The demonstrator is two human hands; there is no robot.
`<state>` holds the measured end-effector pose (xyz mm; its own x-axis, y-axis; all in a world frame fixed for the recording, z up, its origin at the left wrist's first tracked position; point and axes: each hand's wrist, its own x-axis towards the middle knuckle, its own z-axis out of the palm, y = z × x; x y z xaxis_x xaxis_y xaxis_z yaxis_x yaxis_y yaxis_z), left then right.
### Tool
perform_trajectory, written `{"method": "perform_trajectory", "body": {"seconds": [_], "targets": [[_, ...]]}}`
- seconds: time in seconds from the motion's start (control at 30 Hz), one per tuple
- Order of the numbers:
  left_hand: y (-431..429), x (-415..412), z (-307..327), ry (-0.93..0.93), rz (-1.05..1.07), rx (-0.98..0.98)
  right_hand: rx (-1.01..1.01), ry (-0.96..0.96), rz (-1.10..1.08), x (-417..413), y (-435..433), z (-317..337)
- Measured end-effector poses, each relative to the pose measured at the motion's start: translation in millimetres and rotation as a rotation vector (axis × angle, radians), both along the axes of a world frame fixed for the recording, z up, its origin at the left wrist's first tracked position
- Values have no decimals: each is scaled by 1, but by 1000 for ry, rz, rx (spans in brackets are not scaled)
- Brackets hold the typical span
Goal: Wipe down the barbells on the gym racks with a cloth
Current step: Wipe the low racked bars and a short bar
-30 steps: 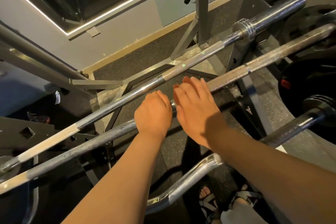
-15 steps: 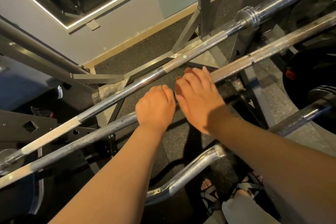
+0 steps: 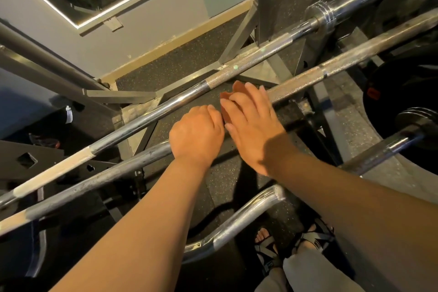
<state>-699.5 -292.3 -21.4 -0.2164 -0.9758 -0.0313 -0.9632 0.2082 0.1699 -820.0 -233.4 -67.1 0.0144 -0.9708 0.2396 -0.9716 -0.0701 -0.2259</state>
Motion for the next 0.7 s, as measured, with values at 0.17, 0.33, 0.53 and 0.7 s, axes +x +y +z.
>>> {"method": "perform_trajectory", "body": {"seconds": [0.17,0.33,0.53,0.7], "targets": [[-3,3,-1,2,9,38,-27,-23,-36,-74,6,8],[-1,0,-1,21,20,19,-126,-345,-449,-41,7,19],[-1,1,-1,30,13,52,18,-70,-154,-28,-4,13],[-2,3,-1,13,-42,67,-106,-105,-156,-114,8,15]]}}
